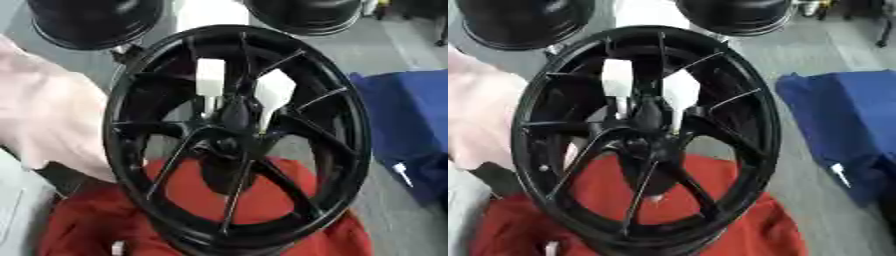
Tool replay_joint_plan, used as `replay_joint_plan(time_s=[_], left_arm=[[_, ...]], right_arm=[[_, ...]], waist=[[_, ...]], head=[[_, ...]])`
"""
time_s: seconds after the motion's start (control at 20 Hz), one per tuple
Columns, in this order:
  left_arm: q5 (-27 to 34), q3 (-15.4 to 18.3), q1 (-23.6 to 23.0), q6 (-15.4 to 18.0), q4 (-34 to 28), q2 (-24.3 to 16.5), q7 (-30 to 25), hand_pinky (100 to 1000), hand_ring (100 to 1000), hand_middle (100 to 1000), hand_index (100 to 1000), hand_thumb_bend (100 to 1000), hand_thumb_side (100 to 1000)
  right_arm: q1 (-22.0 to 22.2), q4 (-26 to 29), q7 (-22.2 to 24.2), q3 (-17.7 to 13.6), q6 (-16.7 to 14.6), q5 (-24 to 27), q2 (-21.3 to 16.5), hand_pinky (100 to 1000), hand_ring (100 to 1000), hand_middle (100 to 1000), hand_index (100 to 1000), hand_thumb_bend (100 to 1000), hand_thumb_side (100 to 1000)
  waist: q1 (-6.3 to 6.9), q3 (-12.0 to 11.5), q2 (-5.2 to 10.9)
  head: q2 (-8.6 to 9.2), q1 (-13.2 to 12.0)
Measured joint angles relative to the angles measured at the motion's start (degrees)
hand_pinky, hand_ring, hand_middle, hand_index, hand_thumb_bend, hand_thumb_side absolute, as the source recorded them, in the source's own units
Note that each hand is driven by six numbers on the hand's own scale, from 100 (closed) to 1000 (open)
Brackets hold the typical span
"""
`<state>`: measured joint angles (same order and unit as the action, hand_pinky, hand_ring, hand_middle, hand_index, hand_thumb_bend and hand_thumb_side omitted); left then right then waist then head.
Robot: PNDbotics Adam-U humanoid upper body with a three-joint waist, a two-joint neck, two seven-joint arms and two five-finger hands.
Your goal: Pull the pin out of the wheel hub.
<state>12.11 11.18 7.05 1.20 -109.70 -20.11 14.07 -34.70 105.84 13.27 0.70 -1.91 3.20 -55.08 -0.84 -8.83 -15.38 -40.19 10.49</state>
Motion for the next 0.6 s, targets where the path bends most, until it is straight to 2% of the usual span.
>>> replay_joint_plan(time_s=[0.45, 0.6], left_arm=[[0.00, 0.00, 0.00, 0.35, -0.07, 0.01, 0.13, 692, 620, 587, 691, 479, 648], [0.00, 0.00, 0.00, 0.37, -0.07, 0.01, 0.10, 692, 620, 588, 691, 477, 648]], right_arm=[[-0.10, 0.28, 1.19, 0.09, -0.98, -0.10, -0.17, 876, 783, 638, 699, 261, 320], [-1.08, 0.28, 2.53, 0.89, -1.67, -0.35, -0.26, 876, 790, 651, 709, 289, 323]], waist=[[0.00, -0.10, -0.16], [0.00, -0.25, -0.16]], head=[[-0.01, -1.00], [-0.01, -1.05]])
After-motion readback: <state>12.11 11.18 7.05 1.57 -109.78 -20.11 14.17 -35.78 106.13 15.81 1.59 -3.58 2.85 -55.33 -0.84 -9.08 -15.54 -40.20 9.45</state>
